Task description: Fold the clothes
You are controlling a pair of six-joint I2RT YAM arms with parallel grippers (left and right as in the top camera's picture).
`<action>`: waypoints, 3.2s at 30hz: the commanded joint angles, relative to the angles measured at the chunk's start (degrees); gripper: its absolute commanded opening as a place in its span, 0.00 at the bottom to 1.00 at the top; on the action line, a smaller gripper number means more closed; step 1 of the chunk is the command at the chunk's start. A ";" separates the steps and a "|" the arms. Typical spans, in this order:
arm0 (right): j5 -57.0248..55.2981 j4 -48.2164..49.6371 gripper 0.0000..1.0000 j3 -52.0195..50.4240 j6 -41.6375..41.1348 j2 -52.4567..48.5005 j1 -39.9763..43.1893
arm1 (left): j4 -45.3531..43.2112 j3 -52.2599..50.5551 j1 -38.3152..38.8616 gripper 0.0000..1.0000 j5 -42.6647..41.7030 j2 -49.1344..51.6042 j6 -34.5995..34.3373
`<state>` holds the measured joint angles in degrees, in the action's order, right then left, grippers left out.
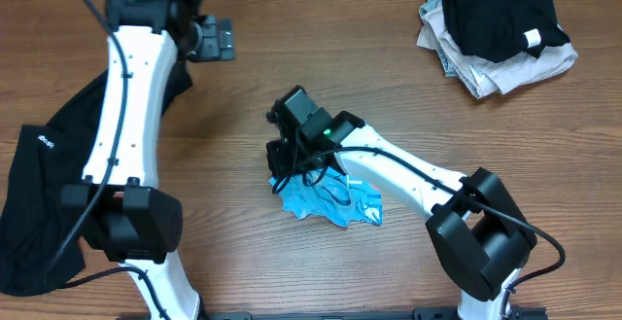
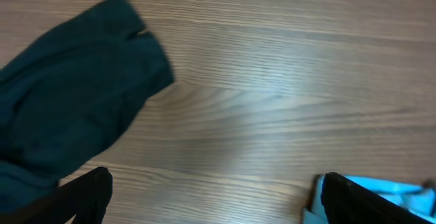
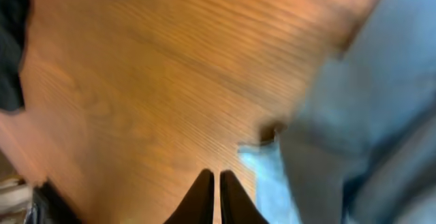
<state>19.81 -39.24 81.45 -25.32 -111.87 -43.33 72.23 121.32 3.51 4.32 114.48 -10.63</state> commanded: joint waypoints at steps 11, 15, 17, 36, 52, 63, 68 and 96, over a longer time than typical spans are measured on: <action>-15.52 -28.13 0.41 -0.52 15.02 6.10 8.33 | 1.73 -0.22 -1.20 1.00 -4.46 5.14 -1.16; -14.51 -24.48 0.41 -5.51 15.37 6.10 7.98 | 3.61 -0.22 -1.20 1.00 -4.57 8.17 -1.14; -13.40 -23.19 0.41 -6.64 15.37 6.10 7.65 | 4.31 -0.22 -1.20 1.00 -4.66 9.55 -1.14; -5.86 -20.26 0.04 -5.49 13.18 6.12 0.70 | 5.11 -0.22 -1.20 1.00 -6.08 11.80 -0.94; 3.52 -23.63 0.43 3.98 7.28 6.12 -10.88 | 5.53 -0.22 -1.20 1.00 -6.05 11.80 -0.92; -10.78 -33.33 0.86 3.28 4.04 6.12 5.57 | 5.79 -0.22 -1.18 1.00 -6.16 11.80 -0.92; -9.62 -28.41 0.88 -2.38 10.49 6.10 11.89 | 5.84 -0.22 -1.18 1.00 -6.93 11.80 -0.92; -34.69 -5.27 0.78 -22.56 -10.27 6.10 28.68 | 6.38 -0.22 -1.20 1.00 -6.93 11.80 -0.96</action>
<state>-4.01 -47.97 60.36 -32.95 -103.74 -19.53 78.43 121.19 1.89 -1.93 125.95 -10.76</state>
